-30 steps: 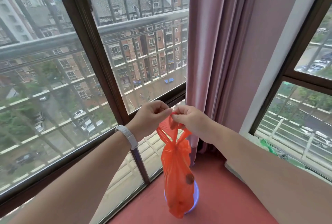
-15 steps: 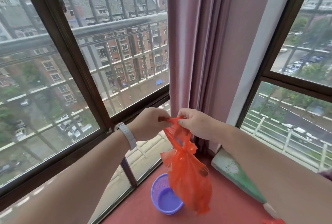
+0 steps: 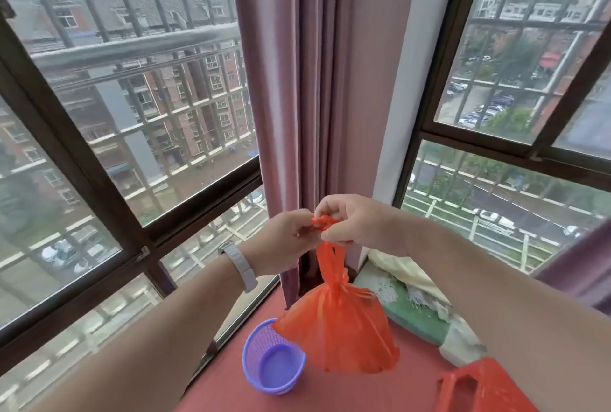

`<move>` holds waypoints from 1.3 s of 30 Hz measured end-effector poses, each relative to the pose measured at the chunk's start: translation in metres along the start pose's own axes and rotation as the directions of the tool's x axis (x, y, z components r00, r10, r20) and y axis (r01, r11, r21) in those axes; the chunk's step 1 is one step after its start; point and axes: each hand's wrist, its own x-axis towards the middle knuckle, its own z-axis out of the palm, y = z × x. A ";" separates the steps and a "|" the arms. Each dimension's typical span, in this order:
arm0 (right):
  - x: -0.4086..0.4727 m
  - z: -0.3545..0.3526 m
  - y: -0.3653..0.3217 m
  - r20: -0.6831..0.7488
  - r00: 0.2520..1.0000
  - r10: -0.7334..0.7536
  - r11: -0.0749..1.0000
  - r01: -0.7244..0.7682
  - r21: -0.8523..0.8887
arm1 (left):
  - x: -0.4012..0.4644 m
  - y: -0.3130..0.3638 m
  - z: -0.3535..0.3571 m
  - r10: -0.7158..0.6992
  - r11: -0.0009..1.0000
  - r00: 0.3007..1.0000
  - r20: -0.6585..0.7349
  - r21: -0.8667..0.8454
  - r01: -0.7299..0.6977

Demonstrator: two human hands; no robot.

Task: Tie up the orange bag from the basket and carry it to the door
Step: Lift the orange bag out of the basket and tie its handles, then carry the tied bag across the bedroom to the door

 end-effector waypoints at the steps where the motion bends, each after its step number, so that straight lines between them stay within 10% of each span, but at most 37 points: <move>1: -0.004 -0.001 0.000 -0.014 1.000 0.001 1.000 -0.002 -0.032 | 0.001 0.000 0.006 0.001 0.999 1.000 0.027 -0.050 0.001; 13: -0.055 0.023 0.001 -0.491 0.861 0.132 0.983 -0.178 -0.049 | -0.004 0.005 0.029 0.060 0.872 0.959 0.278 -0.482 0.086; 20: -0.075 0.087 -0.024 -0.601 0.759 0.249 0.819 -0.496 -0.288 | -0.035 -0.015 0.006 0.156 0.894 0.904 0.398 -0.447 0.042; 30: -0.111 0.187 -0.043 -0.774 0.527 0.351 0.936 -0.229 0.268 | -0.098 -0.016 0.012 0.335 0.861 0.828 0.449 -0.504 -0.075; 39: -0.209 0.255 -0.051 -0.877 0.317 0.361 0.908 -0.335 0.253 | -0.167 0.042 0.047 0.434 0.834 0.631 0.643 -0.552 -0.012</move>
